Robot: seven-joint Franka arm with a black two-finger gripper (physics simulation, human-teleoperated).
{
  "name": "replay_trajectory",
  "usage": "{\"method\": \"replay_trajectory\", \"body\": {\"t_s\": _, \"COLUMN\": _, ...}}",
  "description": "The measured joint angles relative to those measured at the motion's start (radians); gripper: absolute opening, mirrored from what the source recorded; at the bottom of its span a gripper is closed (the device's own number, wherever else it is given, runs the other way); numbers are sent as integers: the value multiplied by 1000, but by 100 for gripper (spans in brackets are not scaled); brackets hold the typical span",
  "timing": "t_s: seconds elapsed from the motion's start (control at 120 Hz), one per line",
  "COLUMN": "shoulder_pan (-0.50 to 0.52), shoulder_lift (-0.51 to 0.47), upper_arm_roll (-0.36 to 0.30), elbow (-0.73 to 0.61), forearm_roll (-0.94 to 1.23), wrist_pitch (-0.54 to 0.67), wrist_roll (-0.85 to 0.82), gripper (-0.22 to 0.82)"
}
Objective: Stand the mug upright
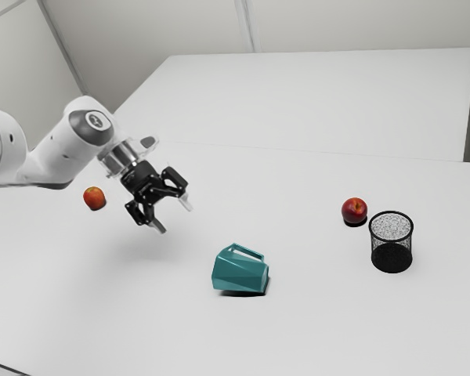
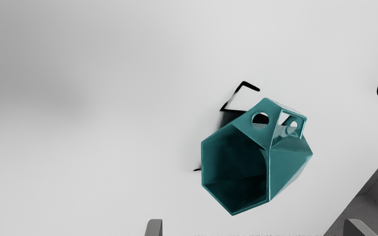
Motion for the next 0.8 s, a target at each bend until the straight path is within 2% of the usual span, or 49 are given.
{"method": "replay_trajectory", "body": {"t_s": 0.367, "shoulder_pan": -58, "shoulder_lift": 52, "upper_arm_roll": -3, "elbow": -80, "forearm_roll": -137, "wrist_pitch": 0, "wrist_roll": -4, "gripper": 60}}
{"method": "replay_trajectory", "body": {"t_s": 0.8, "shoulder_pan": -72, "shoulder_lift": 147, "upper_arm_roll": -71, "elbow": -68, "forearm_roll": -306, "wrist_pitch": 57, "wrist_roll": -7, "gripper": 60}}
